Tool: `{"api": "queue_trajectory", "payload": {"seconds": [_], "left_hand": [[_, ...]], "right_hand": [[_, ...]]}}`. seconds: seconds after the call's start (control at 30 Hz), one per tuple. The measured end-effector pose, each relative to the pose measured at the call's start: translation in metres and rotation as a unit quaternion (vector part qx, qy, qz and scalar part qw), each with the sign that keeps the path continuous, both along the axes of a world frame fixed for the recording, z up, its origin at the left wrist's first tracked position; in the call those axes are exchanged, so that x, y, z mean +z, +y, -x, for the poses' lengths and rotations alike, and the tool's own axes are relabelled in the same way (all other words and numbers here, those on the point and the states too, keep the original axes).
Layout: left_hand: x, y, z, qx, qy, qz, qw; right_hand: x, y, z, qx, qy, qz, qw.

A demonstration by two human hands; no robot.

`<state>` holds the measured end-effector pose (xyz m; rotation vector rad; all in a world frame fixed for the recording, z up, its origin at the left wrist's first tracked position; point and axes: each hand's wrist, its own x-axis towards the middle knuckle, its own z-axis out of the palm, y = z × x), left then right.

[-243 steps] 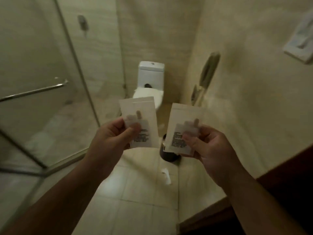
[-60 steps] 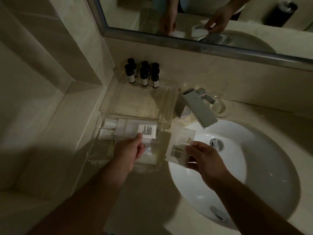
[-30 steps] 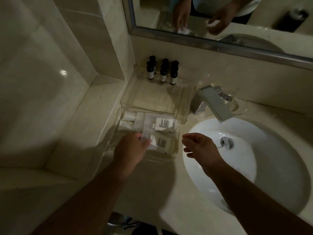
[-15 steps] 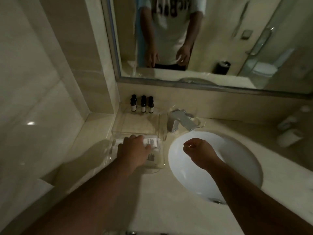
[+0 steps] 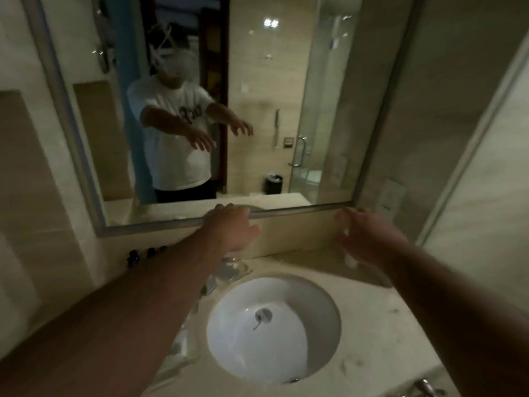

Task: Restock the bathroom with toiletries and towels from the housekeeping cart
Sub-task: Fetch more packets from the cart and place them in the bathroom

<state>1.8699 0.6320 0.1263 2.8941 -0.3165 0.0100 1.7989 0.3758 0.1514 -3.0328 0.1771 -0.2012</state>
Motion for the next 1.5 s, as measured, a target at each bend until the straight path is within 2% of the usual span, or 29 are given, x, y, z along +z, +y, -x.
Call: {"api": "queue_trajectory", "payload": {"seconds": [0.2,0.33,0.47,0.57,0.8,0.93,1.1,1.3,1.5], "left_hand": [[0.059,-0.094,0.020,-0.075,-0.042,0.036,0.996],[0.079,-0.158,0.048,-0.118,-0.059,0.066,0.989],[0.083,-0.233,0.085,-0.167,-0.042,0.092,0.981],[0.079,-0.290,0.110,-0.203,-0.032,0.079,0.975],[0.064,-0.411,0.180,-0.309,-0.022,0.052,0.949],[0.060,-0.473,0.233,-0.418,-0.008,0.073,0.905],[0.052,-0.555,0.315,-0.561,0.039,0.086,0.822],[0.041,-0.648,0.398,-0.666,0.050,0.090,0.739],[0.047,-0.730,0.467,-0.752,0.030,0.120,0.647]], "right_hand": [[0.062,-0.086,0.074,-0.089,-0.083,0.049,0.991],[0.078,-0.137,0.127,-0.131,-0.122,0.061,0.982],[0.081,-0.192,0.188,-0.160,-0.120,0.063,0.978],[0.075,-0.232,0.232,-0.194,-0.133,0.081,0.969],[0.063,-0.319,0.340,-0.300,-0.089,0.074,0.947],[0.052,-0.356,0.413,-0.381,-0.075,0.064,0.919],[0.037,-0.392,0.508,-0.496,-0.032,0.037,0.867],[0.028,-0.412,0.617,-0.641,0.004,-0.004,0.768],[0.043,-0.417,0.686,-0.748,0.009,0.017,0.663]]}}
